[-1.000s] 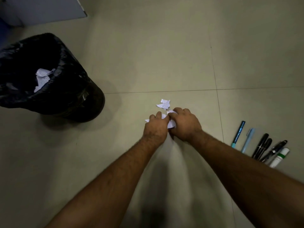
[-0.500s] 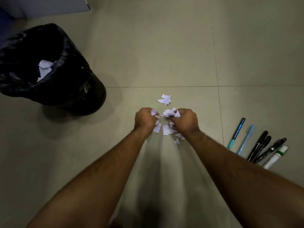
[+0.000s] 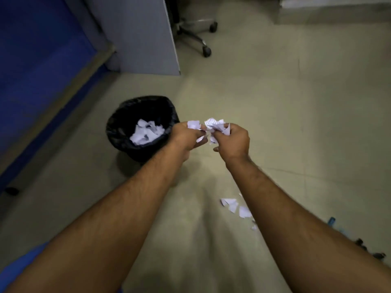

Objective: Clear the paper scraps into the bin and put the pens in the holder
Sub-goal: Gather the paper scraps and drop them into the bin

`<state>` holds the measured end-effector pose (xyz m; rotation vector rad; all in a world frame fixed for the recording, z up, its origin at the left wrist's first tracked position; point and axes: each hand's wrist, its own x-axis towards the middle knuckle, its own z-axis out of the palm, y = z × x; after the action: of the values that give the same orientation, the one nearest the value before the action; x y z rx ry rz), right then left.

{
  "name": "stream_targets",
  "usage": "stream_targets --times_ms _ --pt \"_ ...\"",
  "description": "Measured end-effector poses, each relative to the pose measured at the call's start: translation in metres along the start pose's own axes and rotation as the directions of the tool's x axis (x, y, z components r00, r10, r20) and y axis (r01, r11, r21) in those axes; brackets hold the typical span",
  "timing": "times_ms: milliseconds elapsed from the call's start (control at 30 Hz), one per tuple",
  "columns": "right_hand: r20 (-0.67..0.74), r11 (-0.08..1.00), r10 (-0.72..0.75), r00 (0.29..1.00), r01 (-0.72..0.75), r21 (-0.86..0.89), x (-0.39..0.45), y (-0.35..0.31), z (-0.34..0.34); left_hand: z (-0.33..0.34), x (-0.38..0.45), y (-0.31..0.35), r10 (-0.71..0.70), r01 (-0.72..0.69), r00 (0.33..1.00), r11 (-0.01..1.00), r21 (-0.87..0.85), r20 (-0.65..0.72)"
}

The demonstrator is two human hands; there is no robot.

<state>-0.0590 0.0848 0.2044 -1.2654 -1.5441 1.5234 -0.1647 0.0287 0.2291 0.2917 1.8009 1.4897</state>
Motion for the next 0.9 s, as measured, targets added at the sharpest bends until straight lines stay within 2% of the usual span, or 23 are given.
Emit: stream_targets --times_ms 67,167,267,300,367,467,567,700,767,833,900 --pt "0.011 0.993 -0.102 0.995 0.102 -0.06 0.005 -0.036 0.039 -0.033 0.009 0.037 0.038 -0.037 0.999 0.999 0.006 -0.036" --pt "0.081 0.931 -0.261 0.962 0.273 -0.243 0.008 -0.07 0.098 -0.09 0.038 0.065 0.02 -0.017 0.985 1.0 0.023 -0.17" --pt "0.214 0.854 -0.287 0.934 0.351 -0.385 0.007 -0.082 0.154 -0.147 0.08 0.067 0.067 0.036 0.938 0.957 0.288 -0.34" --pt "0.252 0.826 -0.285 0.925 0.37 -0.425 0.009 -0.082 0.167 -0.158 0.09 0.063 0.064 0.07 0.934 0.931 0.357 -0.352" --pt "0.322 0.781 -0.242 0.915 0.381 -0.495 0.017 -0.077 0.193 -0.171 0.097 0.056 0.048 0.086 0.957 0.896 0.436 -0.287" --pt "0.369 0.722 -0.147 0.918 0.355 -0.595 0.028 -0.068 0.218 -0.18 0.09 0.052 0.106 0.005 0.983 0.799 0.601 -0.15" --pt "0.422 0.671 -0.109 0.9 0.38 -0.637 0.029 -0.063 0.222 -0.183 0.085 0.051 0.223 -0.045 0.958 0.737 0.674 -0.18" --pt "0.351 0.74 -0.156 0.923 0.345 -0.577 0.028 -0.069 0.214 -0.175 0.083 0.054 0.342 -0.081 0.929 0.561 0.824 -0.142" --pt "0.252 0.802 -0.194 0.948 0.301 -0.517 0.031 -0.072 0.205 -0.169 0.083 0.056 0.369 -0.115 0.924 0.529 0.841 -0.105" --pt "0.138 0.866 -0.194 0.971 0.236 -0.442 0.033 -0.075 0.189 -0.159 0.082 0.057 0.356 -0.154 0.932 0.553 0.819 -0.065" --pt "0.075 0.916 -0.164 0.984 0.18 -0.357 0.038 -0.068 0.166 -0.143 0.081 0.054 0.324 -0.2 0.945 0.657 0.727 -0.033"
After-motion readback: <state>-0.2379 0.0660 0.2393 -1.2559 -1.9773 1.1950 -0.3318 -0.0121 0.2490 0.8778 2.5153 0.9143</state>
